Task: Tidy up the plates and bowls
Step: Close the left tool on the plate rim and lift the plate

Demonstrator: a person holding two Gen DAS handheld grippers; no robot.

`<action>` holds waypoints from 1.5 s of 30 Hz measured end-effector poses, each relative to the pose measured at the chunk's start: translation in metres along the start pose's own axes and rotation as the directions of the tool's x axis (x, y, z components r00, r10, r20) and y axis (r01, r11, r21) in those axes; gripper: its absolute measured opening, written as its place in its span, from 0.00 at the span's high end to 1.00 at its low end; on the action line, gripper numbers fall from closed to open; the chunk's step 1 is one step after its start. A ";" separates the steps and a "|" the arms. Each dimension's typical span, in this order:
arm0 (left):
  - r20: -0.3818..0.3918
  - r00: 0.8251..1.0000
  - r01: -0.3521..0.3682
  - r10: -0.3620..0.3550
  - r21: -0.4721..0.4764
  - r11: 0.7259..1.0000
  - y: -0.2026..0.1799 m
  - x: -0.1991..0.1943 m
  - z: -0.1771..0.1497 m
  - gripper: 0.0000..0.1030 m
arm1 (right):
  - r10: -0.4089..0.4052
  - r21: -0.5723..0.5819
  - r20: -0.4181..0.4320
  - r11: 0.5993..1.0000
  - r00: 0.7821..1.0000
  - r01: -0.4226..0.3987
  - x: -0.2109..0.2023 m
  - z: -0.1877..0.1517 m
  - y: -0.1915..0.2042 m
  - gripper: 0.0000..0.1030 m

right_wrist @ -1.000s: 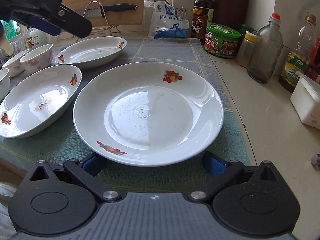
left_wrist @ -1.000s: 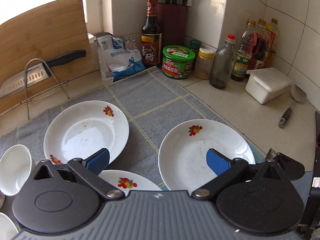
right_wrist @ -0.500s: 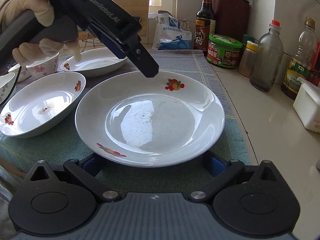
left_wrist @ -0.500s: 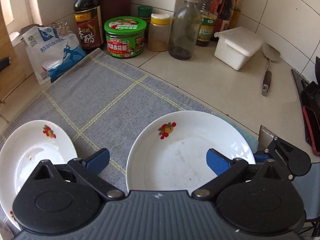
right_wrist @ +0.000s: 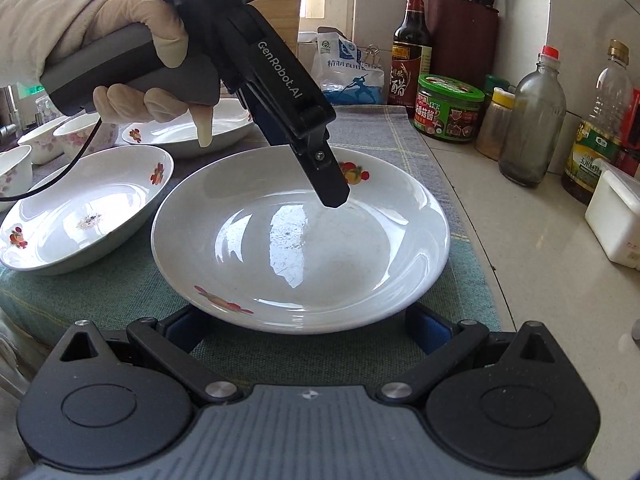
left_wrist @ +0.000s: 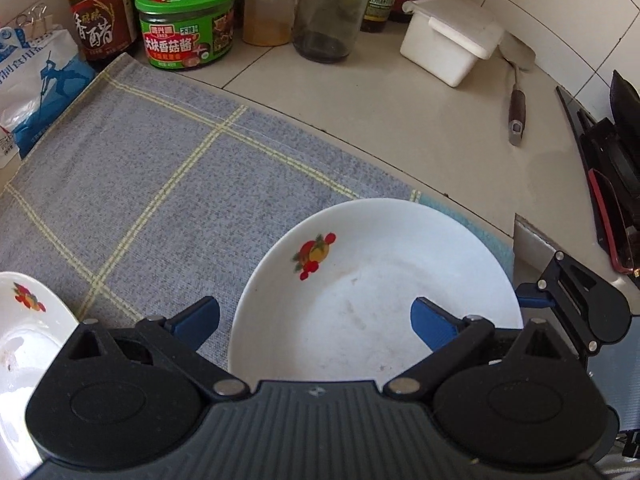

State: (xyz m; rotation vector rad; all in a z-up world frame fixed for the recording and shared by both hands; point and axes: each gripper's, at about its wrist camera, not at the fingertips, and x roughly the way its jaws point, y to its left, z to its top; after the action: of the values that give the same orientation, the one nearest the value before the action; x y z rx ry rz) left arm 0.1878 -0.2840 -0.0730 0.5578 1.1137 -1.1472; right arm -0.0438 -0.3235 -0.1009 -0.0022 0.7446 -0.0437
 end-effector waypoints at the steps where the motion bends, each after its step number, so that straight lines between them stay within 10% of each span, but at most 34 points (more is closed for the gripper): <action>1: -0.013 1.000 0.014 -0.014 0.010 1.000 0.001 0.001 0.002 0.03 | 0.000 0.000 -0.001 1.000 1.000 0.000 0.000 0.000 0.000 0.00; 25: -0.171 0.980 0.125 -0.100 0.141 0.982 -0.002 0.013 0.015 0.15 | 0.002 -0.041 -0.059 0.999 0.998 -0.004 0.002 0.010 0.003 0.00; 45: -0.049 0.994 0.104 -0.100 0.086 0.991 0.035 -0.011 0.042 0.15 | -0.006 -0.121 -0.064 0.993 0.998 -0.002 0.018 0.057 -0.018 0.00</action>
State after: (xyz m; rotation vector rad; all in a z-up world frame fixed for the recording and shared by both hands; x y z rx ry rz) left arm 0.2365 -0.3013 -0.0525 0.6034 1.1440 -1.2831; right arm 0.0074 -0.3433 -0.0708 -0.1177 0.8109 -0.0004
